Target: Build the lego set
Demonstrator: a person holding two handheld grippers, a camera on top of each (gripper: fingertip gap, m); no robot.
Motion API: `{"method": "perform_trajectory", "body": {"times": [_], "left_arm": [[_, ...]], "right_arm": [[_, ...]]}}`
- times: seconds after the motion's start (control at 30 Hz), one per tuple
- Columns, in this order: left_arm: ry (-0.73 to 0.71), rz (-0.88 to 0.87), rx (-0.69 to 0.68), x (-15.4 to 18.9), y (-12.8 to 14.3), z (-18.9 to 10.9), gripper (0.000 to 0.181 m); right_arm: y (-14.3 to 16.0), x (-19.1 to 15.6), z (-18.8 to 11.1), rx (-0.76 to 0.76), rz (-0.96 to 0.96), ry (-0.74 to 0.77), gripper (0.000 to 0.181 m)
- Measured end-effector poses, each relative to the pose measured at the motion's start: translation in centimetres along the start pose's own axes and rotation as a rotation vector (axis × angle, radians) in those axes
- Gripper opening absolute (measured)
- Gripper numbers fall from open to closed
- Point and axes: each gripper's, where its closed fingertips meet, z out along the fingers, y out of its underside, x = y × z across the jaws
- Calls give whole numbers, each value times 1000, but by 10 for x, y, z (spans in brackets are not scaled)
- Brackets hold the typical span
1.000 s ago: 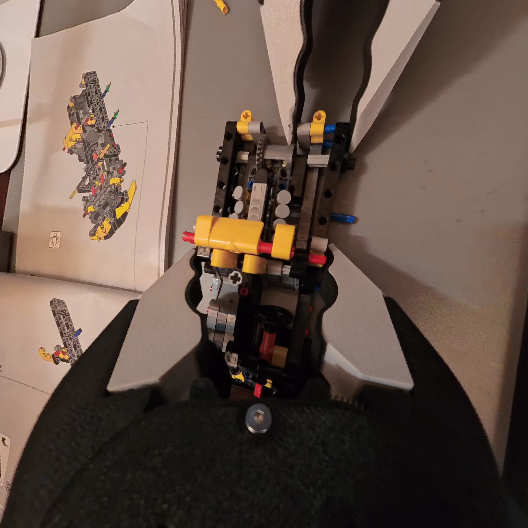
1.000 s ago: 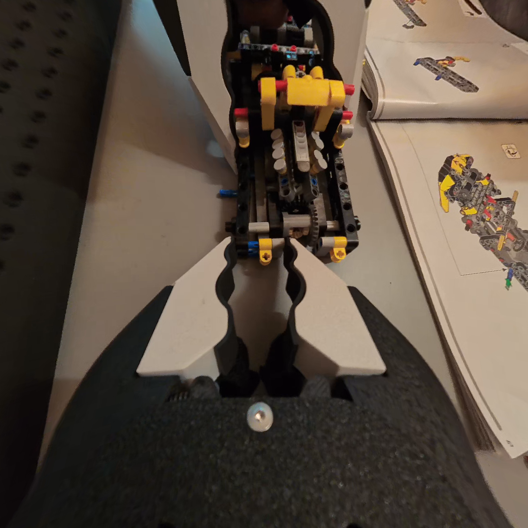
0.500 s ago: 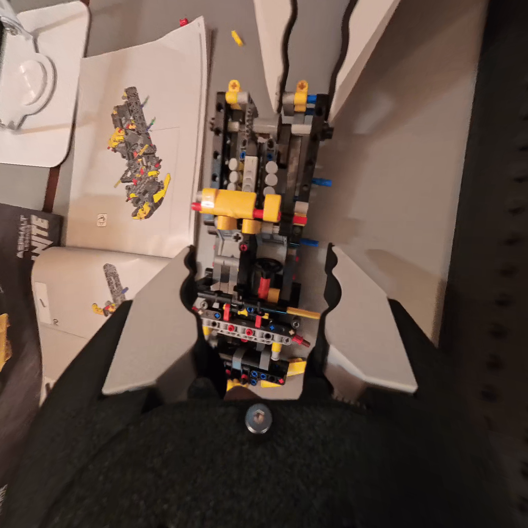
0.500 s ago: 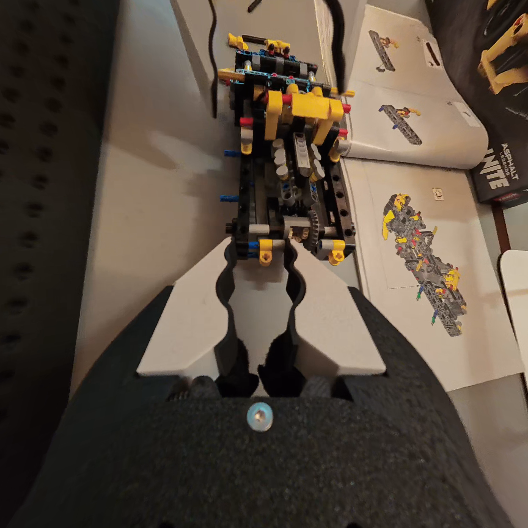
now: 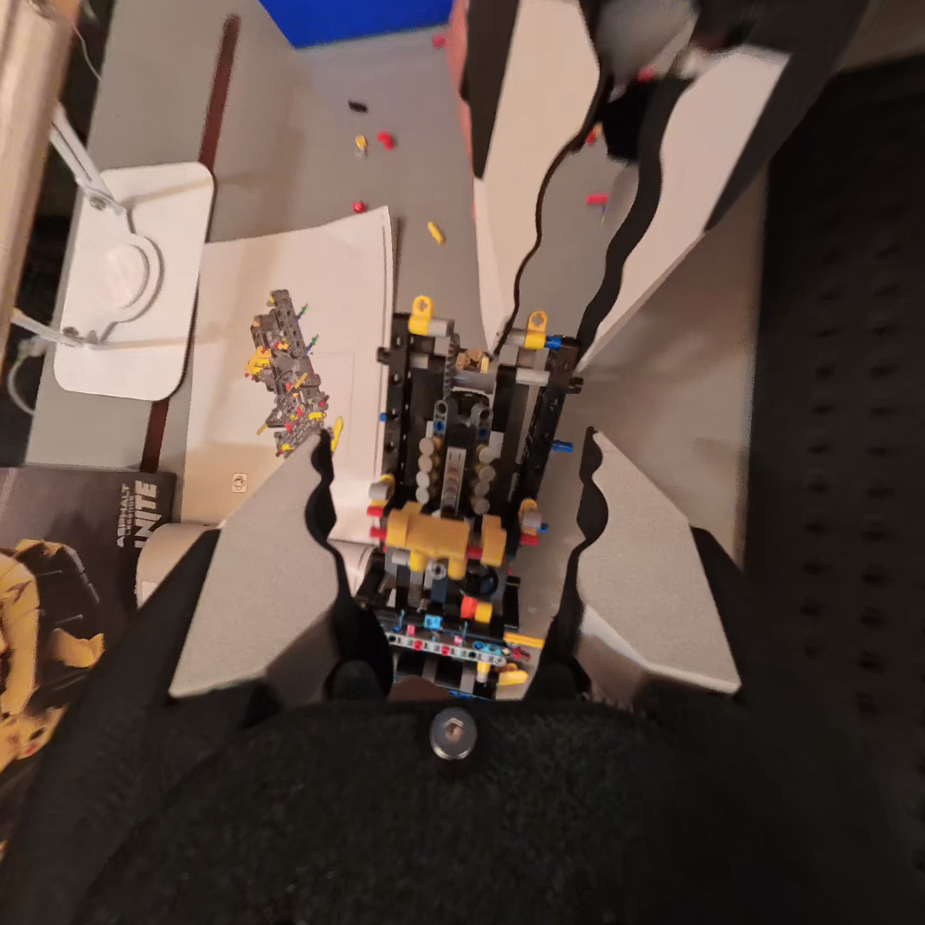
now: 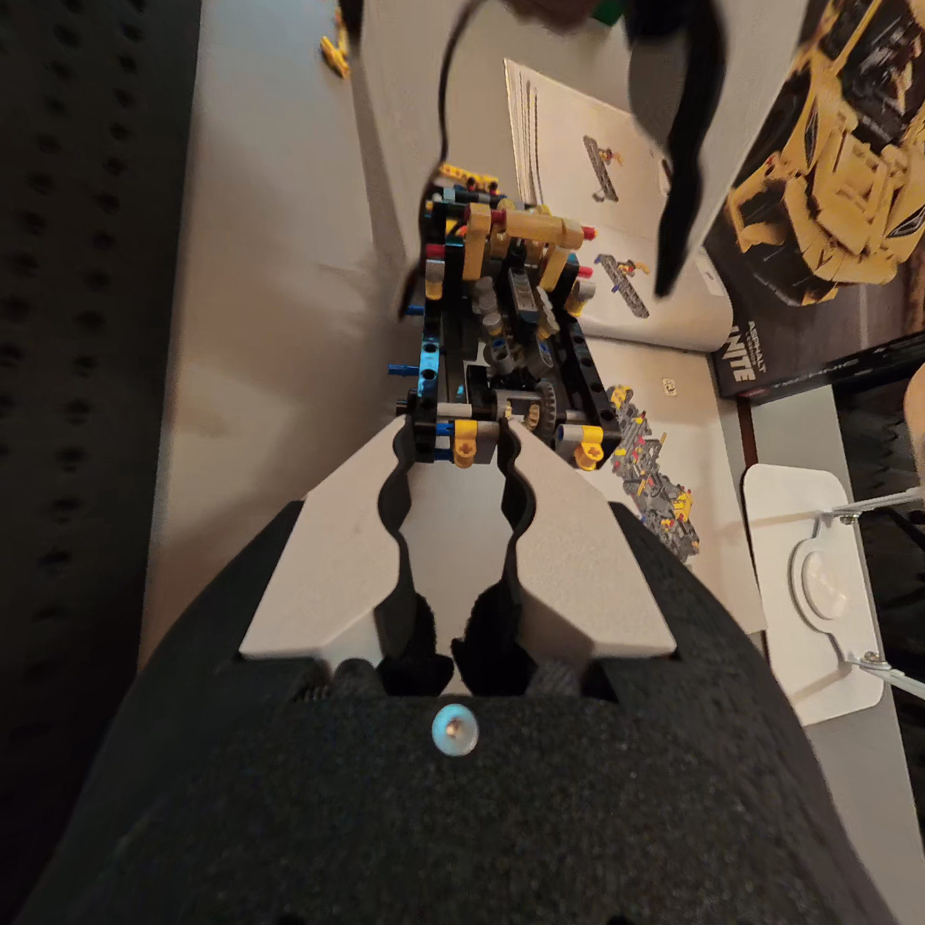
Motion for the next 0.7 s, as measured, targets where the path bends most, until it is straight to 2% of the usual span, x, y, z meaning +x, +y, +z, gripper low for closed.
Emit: {"method": "perform_trajectory", "body": {"times": [0.07, 0.17, 0.27, 0.4, 0.6, 0.7], "left_arm": [[-15, 25, -48, 1, 3, 13, 100], [26, -1, -20, 4, -3, 15, 102], [34, 46, -57, 9, 3, 18, 100], [-31, 121, -76, 4, 11, 18, 93], [-15, -47, 213, -8, -5, -25, 92], [-19, -114, 344, -16, -5, -45, 92]], "right_arm": [[-7, 1, -2, 7, -26, 10, 32], [-16, 0, -5, 6, -89, 26, 32], [-27, 0, -7, 22, -141, 33, 32], [-43, 1, -8, 83, -149, 0, 32], [-92, 21, -29, 408, -110, 75, 31], [-111, 26, -37, 549, -12, 33, 28]]}}
